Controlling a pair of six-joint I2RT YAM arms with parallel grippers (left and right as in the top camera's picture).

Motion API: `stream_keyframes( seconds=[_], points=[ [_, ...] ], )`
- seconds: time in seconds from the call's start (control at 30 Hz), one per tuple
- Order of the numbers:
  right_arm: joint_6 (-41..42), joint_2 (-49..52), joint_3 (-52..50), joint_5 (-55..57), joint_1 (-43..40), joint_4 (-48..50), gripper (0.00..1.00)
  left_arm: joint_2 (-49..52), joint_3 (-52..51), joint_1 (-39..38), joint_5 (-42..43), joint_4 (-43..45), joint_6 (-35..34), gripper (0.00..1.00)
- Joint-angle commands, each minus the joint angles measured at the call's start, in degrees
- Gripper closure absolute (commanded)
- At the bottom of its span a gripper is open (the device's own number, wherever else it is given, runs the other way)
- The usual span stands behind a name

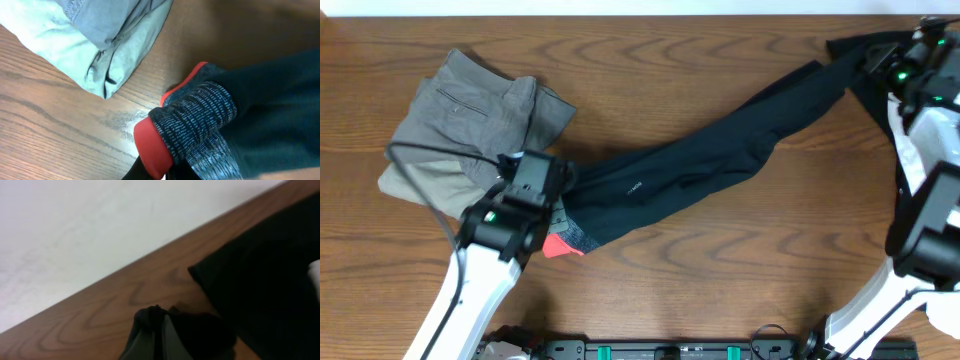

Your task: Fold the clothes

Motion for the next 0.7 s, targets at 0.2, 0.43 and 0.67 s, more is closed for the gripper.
stream_keyframes(
  seconds=[0.2, 0.43, 0.67],
  points=[
    [0.98, 5.51, 0.70, 0.66, 1.20, 1.86, 0.71, 10.49, 0.81, 0.31, -8.22, 4.15, -0.94, 0.59],
    [-1.03, 3.45, 0.76, -8.46, -2.69, -2.14, 0.37, 7.34, 1.68, 2.60, -6.08, 4.24, -1.14, 0.28],
    [-8.83, 3.61, 0.74, -1.79, -1.03, -14.75, 0.30, 3.13, 1.68, 3.93, -0.33, 4.31, -0.92, 0.21]
  ],
)
